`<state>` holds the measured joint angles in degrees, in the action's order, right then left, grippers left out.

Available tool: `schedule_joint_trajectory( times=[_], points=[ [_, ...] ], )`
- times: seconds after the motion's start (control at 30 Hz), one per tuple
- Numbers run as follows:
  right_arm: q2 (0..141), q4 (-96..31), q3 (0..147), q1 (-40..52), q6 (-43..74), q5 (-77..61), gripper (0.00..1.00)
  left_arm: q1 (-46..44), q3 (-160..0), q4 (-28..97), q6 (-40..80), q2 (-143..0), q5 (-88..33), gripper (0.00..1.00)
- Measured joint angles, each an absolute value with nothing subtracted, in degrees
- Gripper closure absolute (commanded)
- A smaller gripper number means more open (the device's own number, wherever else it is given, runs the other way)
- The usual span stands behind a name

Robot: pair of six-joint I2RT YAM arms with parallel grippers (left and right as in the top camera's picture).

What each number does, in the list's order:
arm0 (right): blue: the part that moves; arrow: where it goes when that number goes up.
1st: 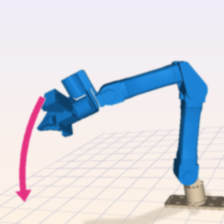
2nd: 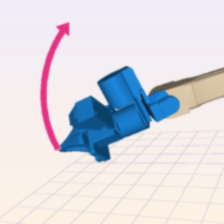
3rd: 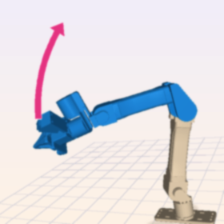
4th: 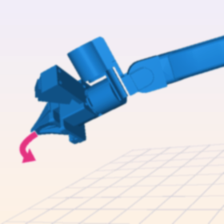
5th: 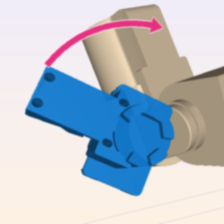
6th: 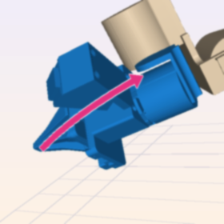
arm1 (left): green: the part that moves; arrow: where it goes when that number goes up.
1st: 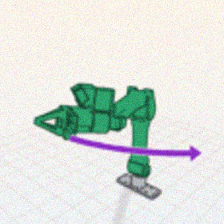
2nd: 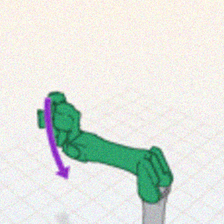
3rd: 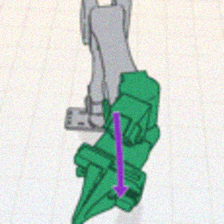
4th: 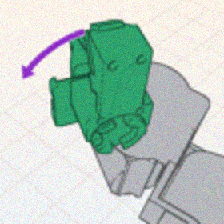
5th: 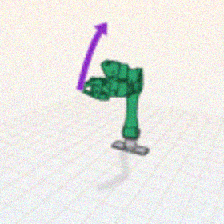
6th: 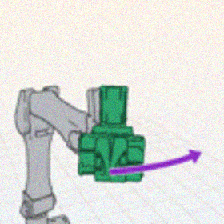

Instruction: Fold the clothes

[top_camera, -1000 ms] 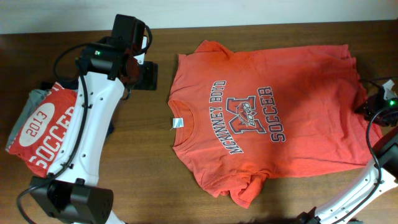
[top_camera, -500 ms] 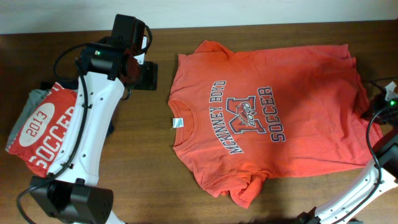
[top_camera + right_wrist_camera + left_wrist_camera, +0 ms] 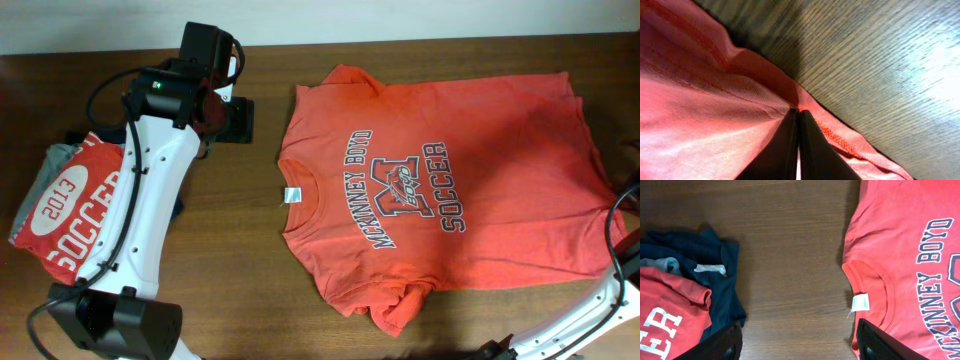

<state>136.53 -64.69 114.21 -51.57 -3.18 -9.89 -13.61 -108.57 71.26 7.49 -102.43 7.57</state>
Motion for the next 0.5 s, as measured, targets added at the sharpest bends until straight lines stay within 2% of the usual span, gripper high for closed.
schedule_joint_trajectory(
  times=[0.07, 0.13, 0.27, 0.33, 0.43, 0.5],
  points=[
    [136.44, -64.64, 114.21, -51.57, -2.98, -10.37, 0.95, -13.61, -108.57, 71.26, 7.49, -102.43, 7.57, 0.27],
    [136.44, -64.64, 114.21, -51.55, -2.76, -11.25, 0.86, -13.61, -108.57, 71.26, 7.49, -102.43, 7.57, 0.27],
    [136.33, -64.62, 114.21, -51.57, -2.66, -14.17, 0.78, -13.61, -108.57, 71.26, 7.49, -102.43, 7.57, 0.26],
    [136.00, -64.64, 114.21, -51.57, -2.66, -15.99, 0.78, -13.61, -108.57, 71.26, 7.40, -102.43, 7.62, 0.27],
    [135.22, -65.34, 115.28, -51.57, -1.83, -17.52, 0.86, -13.61, -108.57, 71.31, 6.55, -102.43, 8.64, 0.26],
    [134.37, -66.17, 116.81, -51.59, -0.84, -17.87, 0.86, -13.61, -108.57, 71.55, 6.15, -102.43, 9.50, 0.26]
  ],
)
